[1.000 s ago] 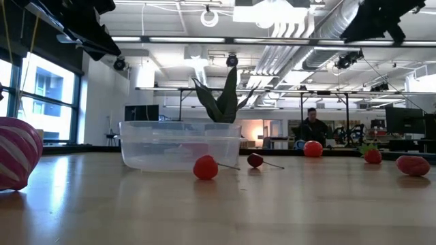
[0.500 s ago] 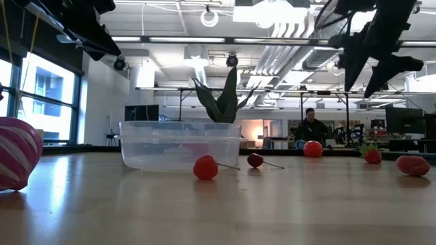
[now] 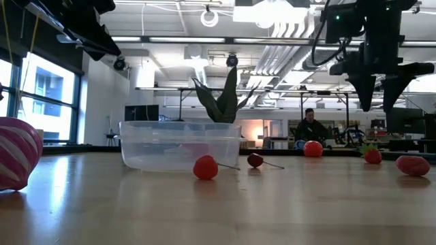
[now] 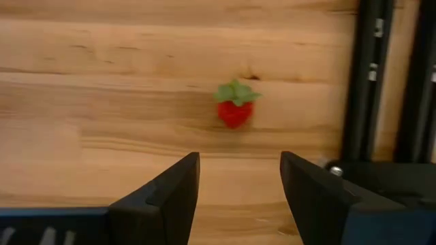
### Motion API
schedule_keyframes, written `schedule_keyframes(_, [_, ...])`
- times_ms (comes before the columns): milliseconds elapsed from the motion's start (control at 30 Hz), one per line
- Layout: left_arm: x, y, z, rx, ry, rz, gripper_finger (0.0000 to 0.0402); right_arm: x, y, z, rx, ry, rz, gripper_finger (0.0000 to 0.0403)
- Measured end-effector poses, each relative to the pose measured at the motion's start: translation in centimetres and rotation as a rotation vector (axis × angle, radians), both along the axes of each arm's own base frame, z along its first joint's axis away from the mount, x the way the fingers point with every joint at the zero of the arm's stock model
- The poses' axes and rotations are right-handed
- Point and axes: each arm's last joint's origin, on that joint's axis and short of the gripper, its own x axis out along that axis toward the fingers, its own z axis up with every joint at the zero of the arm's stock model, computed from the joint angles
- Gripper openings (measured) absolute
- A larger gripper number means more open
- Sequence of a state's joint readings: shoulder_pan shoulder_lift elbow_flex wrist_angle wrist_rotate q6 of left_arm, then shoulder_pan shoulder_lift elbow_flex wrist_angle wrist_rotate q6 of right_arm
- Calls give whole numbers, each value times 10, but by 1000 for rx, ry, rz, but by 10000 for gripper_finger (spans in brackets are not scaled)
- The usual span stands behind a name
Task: Pick and placing Produce into tupperware
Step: Put the red strawberry into the transparent bin
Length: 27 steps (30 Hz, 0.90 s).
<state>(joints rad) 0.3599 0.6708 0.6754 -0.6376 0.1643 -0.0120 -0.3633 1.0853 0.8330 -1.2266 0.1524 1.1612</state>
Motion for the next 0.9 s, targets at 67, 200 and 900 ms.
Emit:
schedule_keyframes(67, [0, 0, 0, 0, 0, 0, 53, 1, -2, -2, 7, 12, 2, 195])
schedule_keyframes(200, [0, 0, 0, 0, 0, 0, 53, 4, -6, -6, 20, 41, 27, 195])
schedule_keyframes(900, [0, 0, 0, 0, 0, 0, 53, 6, -8, -14, 6, 40, 40, 195])
